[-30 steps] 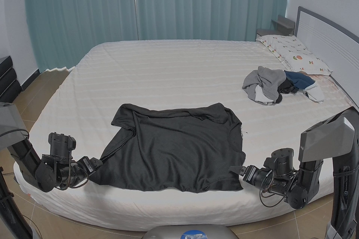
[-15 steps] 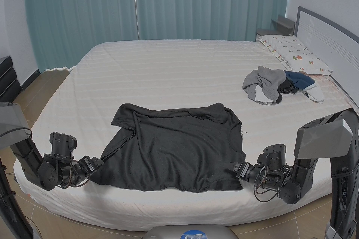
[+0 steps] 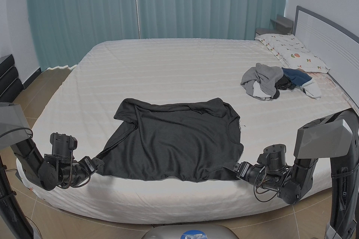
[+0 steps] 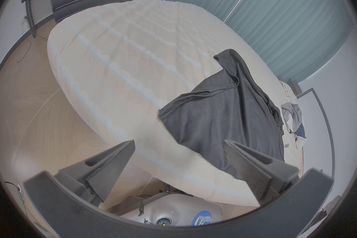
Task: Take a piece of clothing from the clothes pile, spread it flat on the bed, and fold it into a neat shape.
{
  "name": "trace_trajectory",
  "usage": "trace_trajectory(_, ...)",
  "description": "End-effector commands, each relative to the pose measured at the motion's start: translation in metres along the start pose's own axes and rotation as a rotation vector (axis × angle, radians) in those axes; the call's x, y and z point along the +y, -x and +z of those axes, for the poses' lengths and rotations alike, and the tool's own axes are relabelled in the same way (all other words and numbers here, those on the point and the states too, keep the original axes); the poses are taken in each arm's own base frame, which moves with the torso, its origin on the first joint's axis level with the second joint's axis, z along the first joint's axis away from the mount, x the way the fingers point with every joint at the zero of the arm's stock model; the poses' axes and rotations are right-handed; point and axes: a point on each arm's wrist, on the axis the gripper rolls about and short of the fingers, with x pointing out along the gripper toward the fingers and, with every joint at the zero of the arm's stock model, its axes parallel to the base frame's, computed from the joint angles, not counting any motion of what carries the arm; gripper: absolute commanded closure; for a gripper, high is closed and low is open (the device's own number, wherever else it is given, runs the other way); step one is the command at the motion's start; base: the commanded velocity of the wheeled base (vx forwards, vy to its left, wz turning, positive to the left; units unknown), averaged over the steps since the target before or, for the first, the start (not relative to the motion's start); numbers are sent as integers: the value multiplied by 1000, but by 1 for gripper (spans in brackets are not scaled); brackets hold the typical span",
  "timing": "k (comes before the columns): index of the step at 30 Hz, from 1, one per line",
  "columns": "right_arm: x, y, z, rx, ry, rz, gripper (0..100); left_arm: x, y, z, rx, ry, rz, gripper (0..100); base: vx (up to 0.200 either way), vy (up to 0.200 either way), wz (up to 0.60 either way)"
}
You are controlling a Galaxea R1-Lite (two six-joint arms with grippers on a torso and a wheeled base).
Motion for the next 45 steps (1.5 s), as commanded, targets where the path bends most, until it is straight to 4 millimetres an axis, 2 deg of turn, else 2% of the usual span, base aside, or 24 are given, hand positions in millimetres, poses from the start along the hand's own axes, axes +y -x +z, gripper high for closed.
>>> trace_trajectory(1,1,-1,1,-6,1,6,0,-1,-2,0,1,1,-3,0,0,0,0)
trace_trajectory(9,7,-16,18,-85,22,17,0,-7,-18,7,-8,116,-34,0,0,0,0)
trace_trajectory(15,5,-34,20,-77,65,2,0,-5,-23,7,-9,121,-36,0,0,0,0)
trace_trajectory(18,6,-36,19,-73,69,4,0,-5,-24,7,-8,124,-33,0,0,0,0)
trace_trajectory(19,6,-43,20,-72,80,7,0,-5,-27,7,-6,125,-30,0,0,0,0)
trace_trajectory(20,6,-45,21,-77,84,8,100,-5,-28,7,-6,133,-30,0,0,0,0)
trace_trajectory(26,-2,-44,32,-79,84,-39,100,-4,-30,12,-12,172,-39,0,0,0,0)
trace_trajectory(35,-28,-30,70,-183,79,-104,100,-1,-31,12,9,179,-38,0,0,0,0)
trace_trajectory(45,-30,-29,98,-284,95,-71,100,-3,-41,4,38,159,-30,0,0,0,0)
